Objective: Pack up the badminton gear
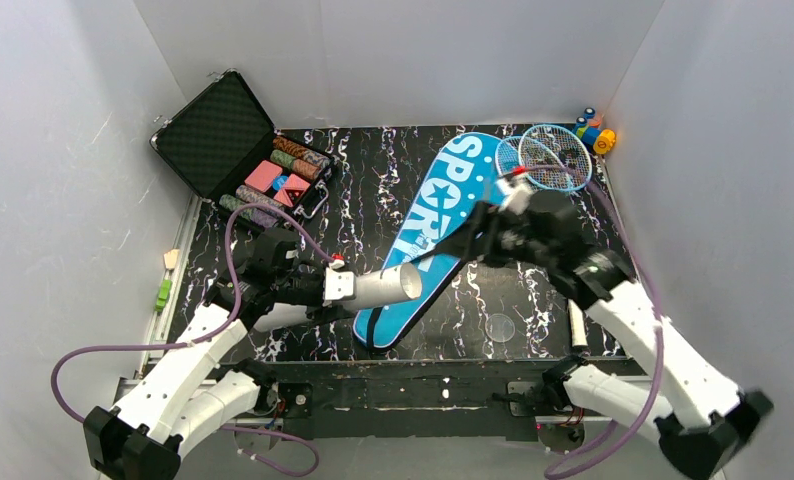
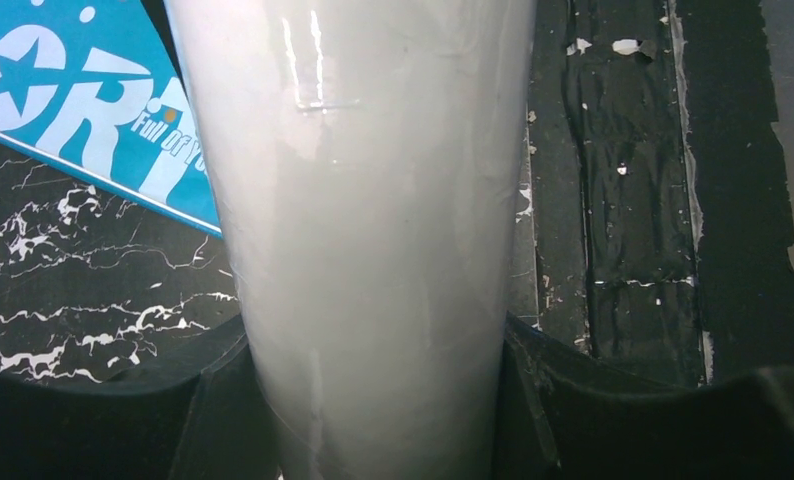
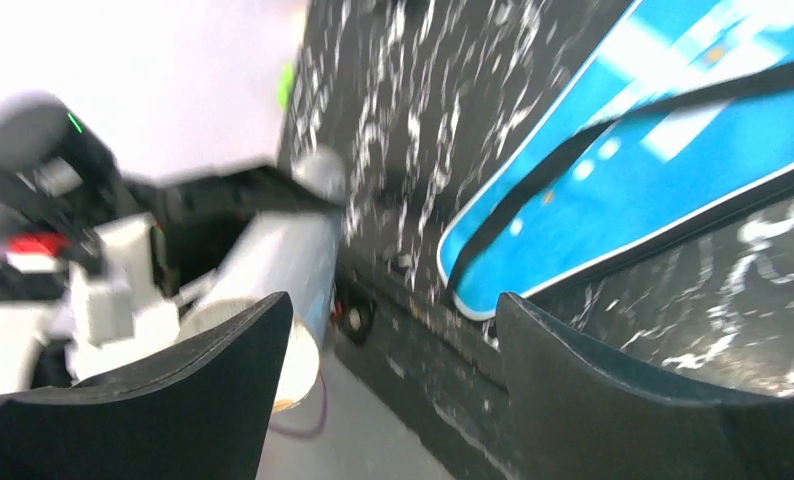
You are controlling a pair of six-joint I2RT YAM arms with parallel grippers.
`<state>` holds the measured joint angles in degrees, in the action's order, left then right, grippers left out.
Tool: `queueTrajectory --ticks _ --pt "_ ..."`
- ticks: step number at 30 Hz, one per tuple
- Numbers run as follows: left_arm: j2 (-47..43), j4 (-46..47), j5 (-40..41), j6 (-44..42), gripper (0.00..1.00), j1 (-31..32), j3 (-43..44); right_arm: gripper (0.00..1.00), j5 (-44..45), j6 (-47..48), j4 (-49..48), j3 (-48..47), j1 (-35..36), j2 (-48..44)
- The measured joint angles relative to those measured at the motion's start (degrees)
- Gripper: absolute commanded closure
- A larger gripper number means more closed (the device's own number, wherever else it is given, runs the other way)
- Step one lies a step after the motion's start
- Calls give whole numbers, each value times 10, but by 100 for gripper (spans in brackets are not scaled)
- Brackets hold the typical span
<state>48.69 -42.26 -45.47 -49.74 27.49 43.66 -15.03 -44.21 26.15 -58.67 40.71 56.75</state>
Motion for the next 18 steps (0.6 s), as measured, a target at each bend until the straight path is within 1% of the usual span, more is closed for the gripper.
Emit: queueTrajectory --ticks 3,6,10,13,18 --pt "-1 -5 -4 -6 100 0 0 15 -35 -4 -2 12 -133 -58" --pt "-1 -8 -7 -9 100 0 0 16 -62 7 -2 12 -214 -61" --pt "-2 -8 -7 -11 100 0 0 18 -57 28 -12 33 -303 -10" --pt "-4 -9 -7 -11 100 0 0 20 -29 47 -24 70 -367 54" --pt "-9 -9 -9 -13 100 0 0 21 24 80 -34 78 -418 163"
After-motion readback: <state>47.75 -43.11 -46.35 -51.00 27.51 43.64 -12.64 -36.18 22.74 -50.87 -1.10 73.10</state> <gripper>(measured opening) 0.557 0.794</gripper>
